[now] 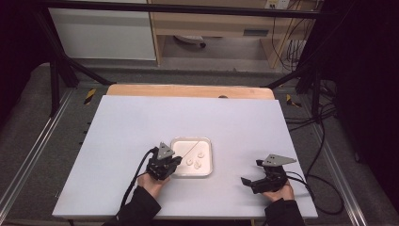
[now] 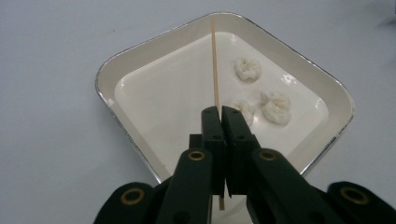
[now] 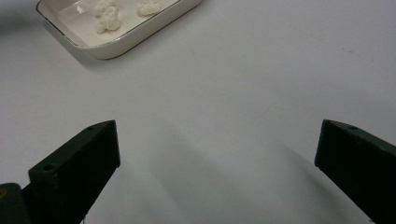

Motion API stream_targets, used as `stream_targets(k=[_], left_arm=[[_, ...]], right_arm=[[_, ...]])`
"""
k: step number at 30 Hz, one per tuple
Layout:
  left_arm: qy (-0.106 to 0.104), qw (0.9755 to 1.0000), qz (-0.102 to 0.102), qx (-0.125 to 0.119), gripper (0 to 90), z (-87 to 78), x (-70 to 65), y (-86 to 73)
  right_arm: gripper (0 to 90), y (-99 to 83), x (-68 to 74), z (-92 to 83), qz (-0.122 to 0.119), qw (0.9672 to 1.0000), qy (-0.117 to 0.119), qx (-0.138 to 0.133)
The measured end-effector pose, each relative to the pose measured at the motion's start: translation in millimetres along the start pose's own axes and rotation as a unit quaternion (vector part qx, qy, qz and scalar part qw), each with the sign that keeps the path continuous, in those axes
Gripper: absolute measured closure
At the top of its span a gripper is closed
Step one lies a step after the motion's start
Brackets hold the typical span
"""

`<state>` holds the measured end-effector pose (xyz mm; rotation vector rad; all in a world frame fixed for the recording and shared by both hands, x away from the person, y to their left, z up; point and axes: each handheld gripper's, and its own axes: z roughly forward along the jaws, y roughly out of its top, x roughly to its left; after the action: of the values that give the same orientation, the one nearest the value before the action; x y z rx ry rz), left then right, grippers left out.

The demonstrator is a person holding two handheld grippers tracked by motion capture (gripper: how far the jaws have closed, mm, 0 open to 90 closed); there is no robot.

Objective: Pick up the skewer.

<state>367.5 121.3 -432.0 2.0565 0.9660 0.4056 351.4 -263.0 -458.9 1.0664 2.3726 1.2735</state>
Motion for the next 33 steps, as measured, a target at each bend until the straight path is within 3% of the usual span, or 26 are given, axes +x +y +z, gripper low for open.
stream_targets(k=[21, 33], left_arm=[[-0.045, 0.9983, 0.037, 0.004, 88.8, -5.1, -4.3, 3.5], [-0.072, 0.9956, 0.058, 0.013, 88.8, -8.4, -8.0, 10.6]], right_arm=[[0.7, 8.5, 10.5, 5.2, -0.043, 0.9989, -0.011, 0.018], [0.7, 20.1, 22.6, 11.9, -0.085, 0.9957, -0.019, 0.032]])
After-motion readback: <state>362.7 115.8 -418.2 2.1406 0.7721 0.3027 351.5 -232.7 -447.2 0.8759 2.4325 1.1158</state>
